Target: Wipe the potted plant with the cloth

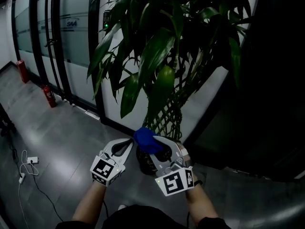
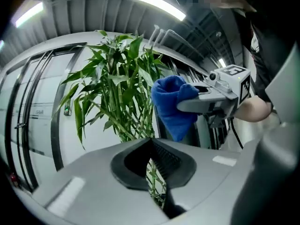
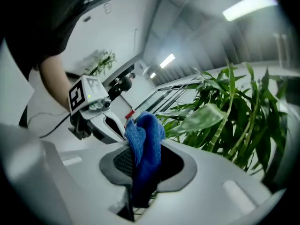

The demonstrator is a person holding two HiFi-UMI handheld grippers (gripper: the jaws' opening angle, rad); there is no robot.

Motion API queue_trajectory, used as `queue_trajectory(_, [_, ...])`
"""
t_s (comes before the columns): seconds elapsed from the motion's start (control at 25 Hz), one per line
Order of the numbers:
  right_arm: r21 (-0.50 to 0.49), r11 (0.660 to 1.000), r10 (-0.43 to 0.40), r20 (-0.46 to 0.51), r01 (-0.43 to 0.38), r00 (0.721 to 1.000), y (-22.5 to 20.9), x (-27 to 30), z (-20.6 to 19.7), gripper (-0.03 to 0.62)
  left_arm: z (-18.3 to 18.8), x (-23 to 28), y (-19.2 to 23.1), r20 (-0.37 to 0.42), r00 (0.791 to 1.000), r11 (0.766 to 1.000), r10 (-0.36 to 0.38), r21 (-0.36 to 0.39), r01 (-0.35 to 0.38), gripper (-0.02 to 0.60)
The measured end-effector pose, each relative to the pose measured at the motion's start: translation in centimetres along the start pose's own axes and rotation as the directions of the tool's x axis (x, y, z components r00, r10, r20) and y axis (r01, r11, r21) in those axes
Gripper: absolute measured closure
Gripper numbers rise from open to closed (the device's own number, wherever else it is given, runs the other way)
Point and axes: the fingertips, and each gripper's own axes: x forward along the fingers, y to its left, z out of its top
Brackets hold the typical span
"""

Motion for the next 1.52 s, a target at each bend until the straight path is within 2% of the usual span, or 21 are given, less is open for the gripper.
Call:
queue_trajectory(0.16, [0.231,0.973,-0.040,0.067,0.023,0.997,2.4,-0.1,-0.7,0.503,-2.2,-2.1,-0.2,0.004,1.000,0.998,0.009,-0.056,-0.009,0.575])
queue_trajectory(0.24, [0.324,0.946,-0.050,0.059,0.028,0.997,3.1,0.0,-1.5,0.503,-2.6,-2.9,0.0,0.008,1.000,0.998,0.012,-0.068,-0.011,0.575])
queue_trajectory(0.32, [0.375,0.926,-0.053,0.029,0.039,0.998,3.4,0.0,-2.3,0.503,-2.6,-3.3,0.4,0.016,1.000,0.997,0.014,-0.073,-0.012,0.575])
queue_trajectory(0.56, [0.371,0.920,-0.115,-0.044,0.123,0.992,4.0,-0.7,-2.8,0.503,-1.1,-4.5,0.7,0.061,0.998,0.998,0.001,-0.061,0.003,0.575])
queue_trajectory(0.72, [0.412,0.894,-0.172,-0.044,0.175,0.984,4.8,-1.5,-2.3,0.503,-0.8,-5.2,0.6,0.085,0.996,0.996,-0.023,-0.079,0.030,0.575])
queue_trajectory(0.84, [0.473,0.856,-0.216,-0.037,0.207,0.976,4.9,-2.3,-2.1,0.503,-0.9,-5.7,0.9,0.072,0.997,0.993,-0.022,-0.113,0.030,0.575])
queue_trajectory(0.96, [0.525,0.823,-0.228,-0.045,0.217,0.973,4.9,-3.6,-3.4,0.503,-0.4,-6.5,0.6,0.060,0.998,0.990,0.001,-0.138,0.007,0.575])
queue_trajectory(1.08, [0.542,0.810,-0.235,-0.050,0.224,0.971,4.6,-4.6,-4.1,0.503,0.0,-7.2,0.5,0.054,0.998,0.989,0.032,-0.143,-0.024,0.575])
queue_trajectory(1.24, [0.562,0.806,-0.222,-0.009,0.189,0.975,4.4,-5.6,-3.7,0.503,0.2,-7.9,0.4,0.063,0.994,0.978,0.087,-0.193,-0.074,0.575])
queue_trajectory(1.36, [0.600,0.780,-0.244,0.033,0.175,0.969,3.8,-5.6,-3.1,0.503,0.8,-8.8,0.1,0.052,0.993,0.970,0.106,-0.223,-0.092,0.575])
queue_trajectory(1.52, [0.623,0.766,-0.248,0.062,0.157,0.967,3.2,-5.1,-2.8,0.503,1.1,-9.8,-0.3,-0.002,0.995,0.979,0.099,-0.179,-0.097,0.575])
